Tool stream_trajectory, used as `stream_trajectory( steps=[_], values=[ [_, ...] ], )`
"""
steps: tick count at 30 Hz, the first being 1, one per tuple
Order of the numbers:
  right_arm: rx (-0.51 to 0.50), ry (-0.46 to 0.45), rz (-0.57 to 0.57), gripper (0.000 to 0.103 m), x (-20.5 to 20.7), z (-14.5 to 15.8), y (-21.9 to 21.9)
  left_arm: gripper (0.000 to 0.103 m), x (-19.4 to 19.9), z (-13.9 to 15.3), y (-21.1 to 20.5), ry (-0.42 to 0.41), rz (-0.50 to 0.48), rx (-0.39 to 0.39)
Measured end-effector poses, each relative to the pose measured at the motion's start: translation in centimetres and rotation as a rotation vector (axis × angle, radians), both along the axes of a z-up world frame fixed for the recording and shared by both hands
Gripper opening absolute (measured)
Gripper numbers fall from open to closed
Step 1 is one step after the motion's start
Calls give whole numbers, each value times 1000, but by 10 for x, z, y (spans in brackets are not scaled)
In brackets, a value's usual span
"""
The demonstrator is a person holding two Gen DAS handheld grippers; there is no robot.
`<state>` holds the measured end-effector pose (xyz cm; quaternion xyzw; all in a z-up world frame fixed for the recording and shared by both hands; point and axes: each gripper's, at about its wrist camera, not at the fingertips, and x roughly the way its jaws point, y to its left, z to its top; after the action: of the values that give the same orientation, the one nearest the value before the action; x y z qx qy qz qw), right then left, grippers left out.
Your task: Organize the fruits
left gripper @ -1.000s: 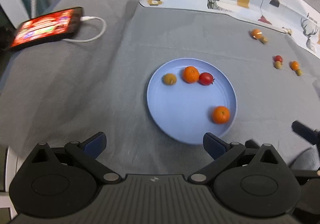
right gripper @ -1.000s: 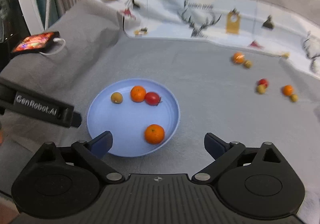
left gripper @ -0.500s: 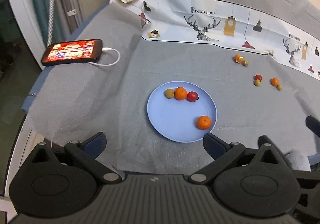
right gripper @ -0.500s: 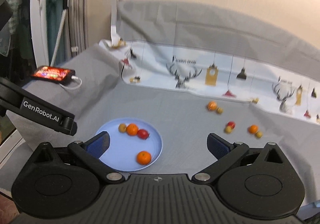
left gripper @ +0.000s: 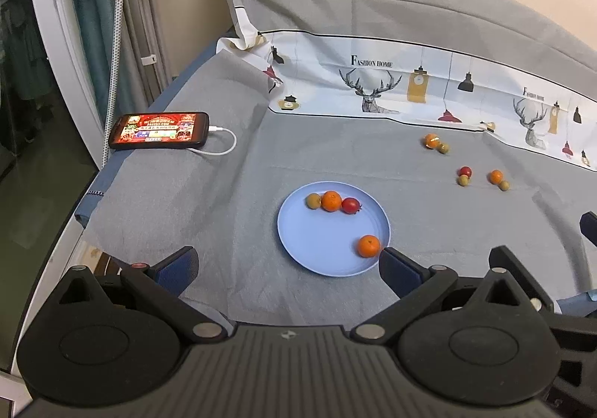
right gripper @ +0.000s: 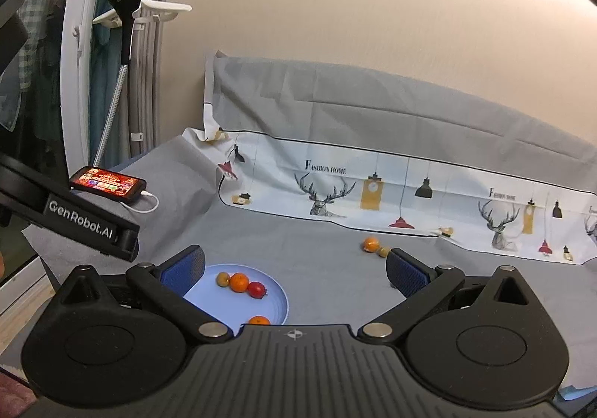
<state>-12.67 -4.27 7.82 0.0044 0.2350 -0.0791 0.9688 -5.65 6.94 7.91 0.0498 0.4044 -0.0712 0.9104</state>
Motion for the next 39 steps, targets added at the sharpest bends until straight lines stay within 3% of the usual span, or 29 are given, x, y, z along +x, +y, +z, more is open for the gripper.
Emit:
stream_trajectory(
  steps=[18, 25, 32, 39],
  values=[
    [24, -3, -4, 102, -4, -2, -5, 103, -4, 3, -8, -52, -8, 52],
    [66, 40, -16, 102, 13, -14, -19, 103, 14, -10, -22, -10, -24, 96],
    [165, 127, -59, 102, 48, -34, -46, 103, 49, -25, -47, 66, -48, 121],
    [249, 183, -114, 102, 81, -53, -81, 103, 83, -35, -80, 92, -73, 164]
  ],
)
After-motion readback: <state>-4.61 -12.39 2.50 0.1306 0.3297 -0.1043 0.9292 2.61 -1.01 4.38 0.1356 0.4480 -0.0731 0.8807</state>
